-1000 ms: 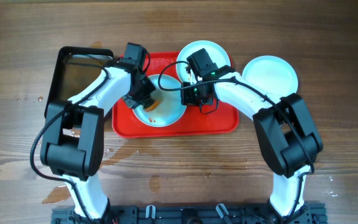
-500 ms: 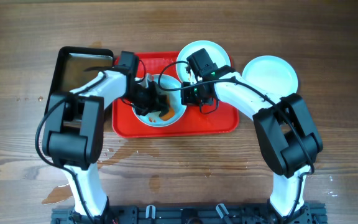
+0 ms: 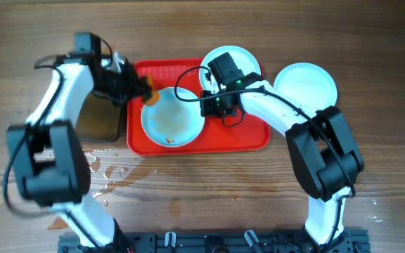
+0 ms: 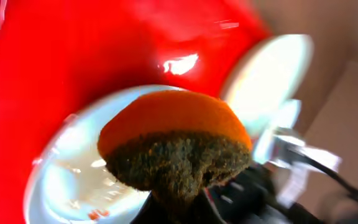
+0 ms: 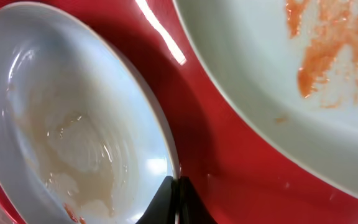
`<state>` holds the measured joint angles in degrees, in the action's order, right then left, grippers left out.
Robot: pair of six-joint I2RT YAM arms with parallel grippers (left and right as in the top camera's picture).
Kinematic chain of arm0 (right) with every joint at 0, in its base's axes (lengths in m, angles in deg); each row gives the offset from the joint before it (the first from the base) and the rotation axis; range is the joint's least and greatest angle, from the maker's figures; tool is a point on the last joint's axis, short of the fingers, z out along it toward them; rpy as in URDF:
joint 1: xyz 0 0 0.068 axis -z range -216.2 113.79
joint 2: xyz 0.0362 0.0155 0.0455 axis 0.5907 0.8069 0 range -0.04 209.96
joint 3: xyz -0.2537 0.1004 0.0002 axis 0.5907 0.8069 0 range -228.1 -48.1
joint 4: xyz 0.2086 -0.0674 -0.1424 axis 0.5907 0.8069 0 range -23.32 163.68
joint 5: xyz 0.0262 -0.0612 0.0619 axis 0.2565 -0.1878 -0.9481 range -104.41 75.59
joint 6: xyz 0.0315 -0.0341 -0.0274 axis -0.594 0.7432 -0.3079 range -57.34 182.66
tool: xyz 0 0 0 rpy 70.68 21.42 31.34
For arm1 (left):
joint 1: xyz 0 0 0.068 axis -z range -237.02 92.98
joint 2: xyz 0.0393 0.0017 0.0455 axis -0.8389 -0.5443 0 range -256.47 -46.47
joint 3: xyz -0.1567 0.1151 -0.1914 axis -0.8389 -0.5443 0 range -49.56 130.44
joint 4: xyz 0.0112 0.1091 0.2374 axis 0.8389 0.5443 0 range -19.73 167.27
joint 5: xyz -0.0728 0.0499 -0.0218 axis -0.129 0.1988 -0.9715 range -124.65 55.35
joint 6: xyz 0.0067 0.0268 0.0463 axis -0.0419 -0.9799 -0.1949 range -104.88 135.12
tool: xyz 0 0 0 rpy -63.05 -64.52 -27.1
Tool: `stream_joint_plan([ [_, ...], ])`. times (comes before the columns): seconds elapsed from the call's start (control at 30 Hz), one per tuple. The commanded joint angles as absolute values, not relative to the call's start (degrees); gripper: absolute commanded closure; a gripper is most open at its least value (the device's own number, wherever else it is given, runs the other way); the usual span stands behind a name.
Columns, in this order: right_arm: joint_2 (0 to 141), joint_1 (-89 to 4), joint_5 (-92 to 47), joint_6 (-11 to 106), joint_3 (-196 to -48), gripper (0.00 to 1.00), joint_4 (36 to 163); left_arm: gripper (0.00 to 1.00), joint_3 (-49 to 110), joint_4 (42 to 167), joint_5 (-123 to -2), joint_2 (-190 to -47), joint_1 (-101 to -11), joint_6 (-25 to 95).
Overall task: Clean dirty plates on tray and stack at the side
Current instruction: 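Move the sponge back over the black tray with left gripper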
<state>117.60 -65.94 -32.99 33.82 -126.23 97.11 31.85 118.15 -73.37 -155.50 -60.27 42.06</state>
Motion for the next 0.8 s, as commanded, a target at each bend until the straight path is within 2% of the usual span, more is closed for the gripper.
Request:
stream_joint_plan([
  [0.0,118.91,-65.81,-31.36,34.17,-125.51,0.96,97.31,0.96,34.10,118.61,-68.47,-145.53,-59.00,40.62],
  [0.07,118.96,-65.81,-31.25,34.14,-125.51,0.96,97.03,0.96,34.10,119.35,-63.56,-142.82,-59.02,40.64],
  [0.23,120.66,-65.81,-30.98,33.90,-125.51,0.95,95.87,0.96,34.10,123.85,-41.81,-138.28,-59.00,41.27],
  [0.3,121.38,-65.81,-30.96,32.53,-125.51,0.90,95.41,0.96,34.04,125.03,-37.02,-138.34,-59.00,41.27],
  [0.37,122.15,-65.81,-30.98,32.37,-125.51,0.86,94.40,0.96,33.97,125.91,-33.61,-138.91,-59.02,41.27],
  [0.5,123.64,-65.96,-30.98,30.76,-125.51,0.86,93.00,0.96,33.93,126.28,-29.37,-140.42,-59.00,41.27],
  [0.53,123.66,-65.96,-31.01,30.54,-125.51,0.88,93.05,0.96,33.93,126.28,-29.17,-141.03,-59.02,41.27],
  [0.57,123.66,-65.96,-31.22,30.58,-125.51,0.95,93.07,0.96,33.93,126.28,-29.17,-141.64,-59.07,41.27],
  [0.77,122.76,-65.42,-37.41,33.20,-126.97,0.96,94.27,0.96,33.93,126.32,-29.00,-144.00,-59.09,41.27],
])
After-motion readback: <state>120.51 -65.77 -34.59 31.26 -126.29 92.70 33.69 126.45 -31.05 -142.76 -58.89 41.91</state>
